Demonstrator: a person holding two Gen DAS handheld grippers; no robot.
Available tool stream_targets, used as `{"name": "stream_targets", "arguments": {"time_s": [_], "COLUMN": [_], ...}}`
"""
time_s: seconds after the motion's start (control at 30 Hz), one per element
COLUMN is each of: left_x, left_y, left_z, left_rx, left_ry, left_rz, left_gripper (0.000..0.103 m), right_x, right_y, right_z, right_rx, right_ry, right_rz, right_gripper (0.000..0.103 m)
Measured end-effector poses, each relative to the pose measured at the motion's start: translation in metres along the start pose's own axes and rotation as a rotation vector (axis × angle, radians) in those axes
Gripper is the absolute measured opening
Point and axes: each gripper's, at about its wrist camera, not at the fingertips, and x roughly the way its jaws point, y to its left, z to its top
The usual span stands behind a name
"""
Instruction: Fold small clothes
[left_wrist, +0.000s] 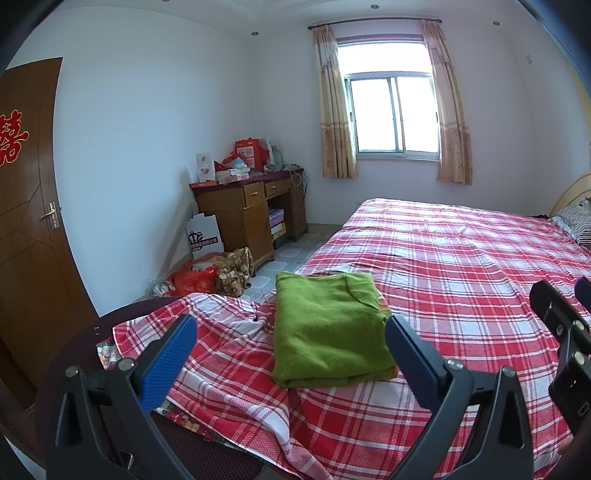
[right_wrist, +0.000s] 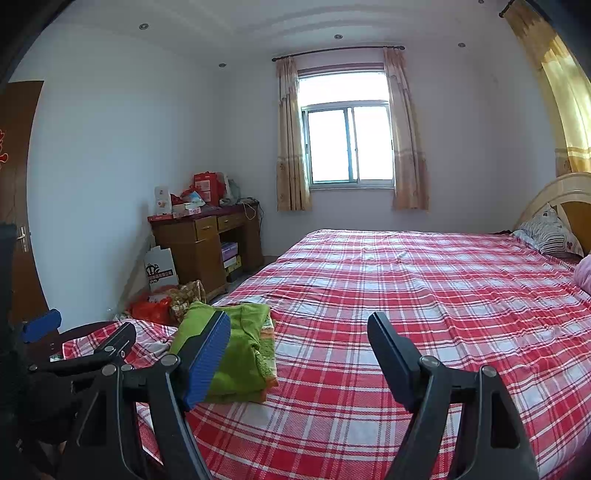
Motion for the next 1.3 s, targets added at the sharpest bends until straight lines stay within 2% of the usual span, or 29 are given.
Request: {"name": "stream_targets", "arguments": {"time_s": [1.3], "left_x": [0.014], "left_y": [-0.006], "left_z": [-0.005], "left_rx": [0.016], "left_ry": [0.045], "left_rz": [-0.004], "left_gripper": [0.103], "right_x": [0.006], "right_y": [-0.005], "right_z": [-0.005], "right_rx": [0.029], "right_ry": [0.023], "right_rz": [-0.006], "right_gripper": [0.077]}}
